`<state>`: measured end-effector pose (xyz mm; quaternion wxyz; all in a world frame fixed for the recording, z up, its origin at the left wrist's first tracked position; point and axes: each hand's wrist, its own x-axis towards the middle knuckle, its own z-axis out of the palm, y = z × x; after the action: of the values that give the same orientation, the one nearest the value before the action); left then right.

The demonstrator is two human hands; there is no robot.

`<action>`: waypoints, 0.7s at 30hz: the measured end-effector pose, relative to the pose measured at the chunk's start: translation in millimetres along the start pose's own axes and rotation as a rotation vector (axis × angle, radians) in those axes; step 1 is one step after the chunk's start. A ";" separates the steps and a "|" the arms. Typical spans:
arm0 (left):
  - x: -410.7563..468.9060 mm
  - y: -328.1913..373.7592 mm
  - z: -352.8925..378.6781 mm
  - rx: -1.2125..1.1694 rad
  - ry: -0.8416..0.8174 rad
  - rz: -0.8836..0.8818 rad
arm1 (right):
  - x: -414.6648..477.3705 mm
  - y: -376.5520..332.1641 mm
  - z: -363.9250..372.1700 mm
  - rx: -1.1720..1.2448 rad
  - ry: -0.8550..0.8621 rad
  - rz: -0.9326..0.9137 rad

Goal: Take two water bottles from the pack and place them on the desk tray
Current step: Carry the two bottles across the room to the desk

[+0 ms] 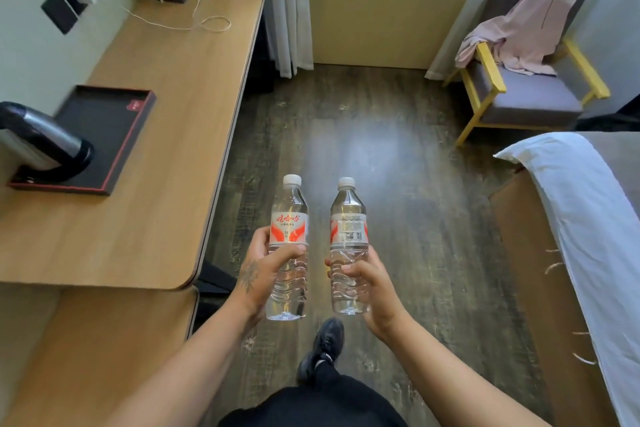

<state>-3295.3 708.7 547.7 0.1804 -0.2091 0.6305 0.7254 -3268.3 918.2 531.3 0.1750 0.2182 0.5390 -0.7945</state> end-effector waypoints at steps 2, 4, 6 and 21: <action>25.2 16.6 8.8 0.002 -0.002 0.010 | 28.3 -18.5 -2.2 0.017 -0.004 0.007; 48.9 32.3 17.5 0.000 0.000 0.024 | 53.5 -37.2 -2.7 0.011 -0.016 0.007; 68.8 45.4 24.2 -0.021 -0.007 0.020 | 72.4 -53.2 -2.5 0.015 -0.021 0.024; 258.8 138.7 20.1 -0.099 -0.022 -0.009 | 246.0 -138.3 30.4 -0.013 0.041 0.025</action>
<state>-3589.0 708.8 529.2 0.1802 -0.2125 0.5909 0.7571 -3551.6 928.8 517.3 0.1752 0.2404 0.5447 -0.7841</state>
